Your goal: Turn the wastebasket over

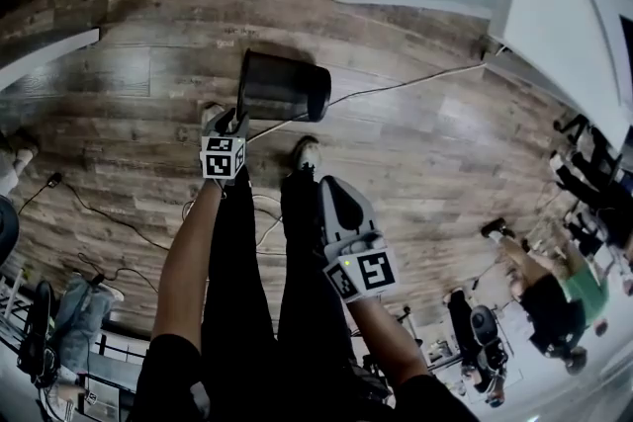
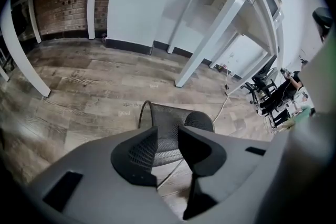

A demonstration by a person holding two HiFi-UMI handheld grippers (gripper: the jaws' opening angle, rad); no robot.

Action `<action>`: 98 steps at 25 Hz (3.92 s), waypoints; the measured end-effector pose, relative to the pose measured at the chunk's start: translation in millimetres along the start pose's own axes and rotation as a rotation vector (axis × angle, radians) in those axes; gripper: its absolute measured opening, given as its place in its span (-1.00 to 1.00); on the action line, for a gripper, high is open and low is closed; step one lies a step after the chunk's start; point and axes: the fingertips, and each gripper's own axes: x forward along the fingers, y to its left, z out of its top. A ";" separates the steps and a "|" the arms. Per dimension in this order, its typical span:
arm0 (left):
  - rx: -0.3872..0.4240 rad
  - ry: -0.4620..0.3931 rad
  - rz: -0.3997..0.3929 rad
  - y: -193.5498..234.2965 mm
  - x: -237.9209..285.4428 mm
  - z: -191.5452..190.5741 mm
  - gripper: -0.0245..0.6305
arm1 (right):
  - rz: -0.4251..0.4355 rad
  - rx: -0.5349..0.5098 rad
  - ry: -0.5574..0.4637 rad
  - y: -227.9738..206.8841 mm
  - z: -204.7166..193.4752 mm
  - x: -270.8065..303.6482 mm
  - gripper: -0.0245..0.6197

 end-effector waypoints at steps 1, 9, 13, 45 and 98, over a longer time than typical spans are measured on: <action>-0.003 0.003 0.004 1.9 3.5 -2.2 -0.47 | -0.007 0.005 0.005 -3.5 -2.4 4.3 -0.82; -0.022 0.064 0.032 11.3 24.0 -31.5 -0.47 | -0.038 0.076 0.041 -30.6 -26.6 39.0 -0.82; -0.055 0.093 0.047 18.3 38.1 -46.8 -0.47 | -0.039 0.067 0.056 -39.7 -34.1 49.9 -0.82; 0.165 0.171 -0.216 -63.1 43.3 -38.3 -0.75 | -0.071 0.120 0.135 -80.9 -71.7 53.6 -0.82; 0.867 0.163 -0.583 -240.4 -102.2 -47.9 -0.56 | -0.296 0.141 0.758 -200.7 -151.1 82.1 -0.78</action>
